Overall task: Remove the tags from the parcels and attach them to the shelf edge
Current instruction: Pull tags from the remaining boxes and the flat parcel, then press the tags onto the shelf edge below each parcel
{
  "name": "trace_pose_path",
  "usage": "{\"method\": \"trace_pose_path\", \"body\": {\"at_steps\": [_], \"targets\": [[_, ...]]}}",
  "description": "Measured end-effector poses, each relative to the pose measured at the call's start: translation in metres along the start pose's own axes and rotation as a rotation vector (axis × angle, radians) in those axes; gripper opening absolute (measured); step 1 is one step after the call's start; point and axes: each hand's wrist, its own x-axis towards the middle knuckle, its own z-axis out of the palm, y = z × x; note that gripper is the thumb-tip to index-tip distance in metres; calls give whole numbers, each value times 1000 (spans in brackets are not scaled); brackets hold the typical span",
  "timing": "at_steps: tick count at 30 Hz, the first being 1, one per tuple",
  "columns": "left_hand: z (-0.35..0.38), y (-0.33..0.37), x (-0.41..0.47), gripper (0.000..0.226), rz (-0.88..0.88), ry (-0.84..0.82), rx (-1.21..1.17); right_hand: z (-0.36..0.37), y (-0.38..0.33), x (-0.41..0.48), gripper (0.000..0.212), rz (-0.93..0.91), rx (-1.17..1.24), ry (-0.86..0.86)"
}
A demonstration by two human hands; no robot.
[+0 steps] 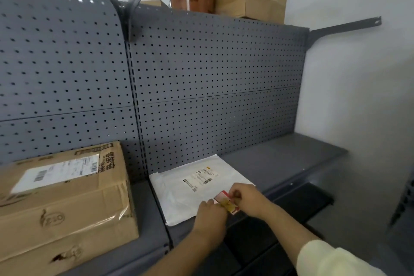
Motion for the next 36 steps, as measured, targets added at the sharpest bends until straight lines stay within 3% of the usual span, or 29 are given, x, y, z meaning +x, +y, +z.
{"method": "trace_pose_path", "body": {"at_steps": [9, 11, 15, 19, 27, 36], "targets": [[12, 26, -22, 41, -238, -25, -85, 9, 0, -14, 10, -181, -35, -32], [12, 30, -27, 41, -257, -35, -87, 9, 0, -17, 5, -213, -102, -43], [14, 36, -34, 43, -282, -33, -122, 8, -1, -18, 20, -272, -429, -77], [18, 38, -39, 39, -309, -35, -121, 20, -2, -18, 19, -276, -515, -99], [28, 26, -54, 36, -334, 92, -165, 29, 3, -19, 18, -266, -342, 2], [25, 13, -59, 52, -326, 139, -171, 32, 13, -24, 22, -150, -235, 113]]}}
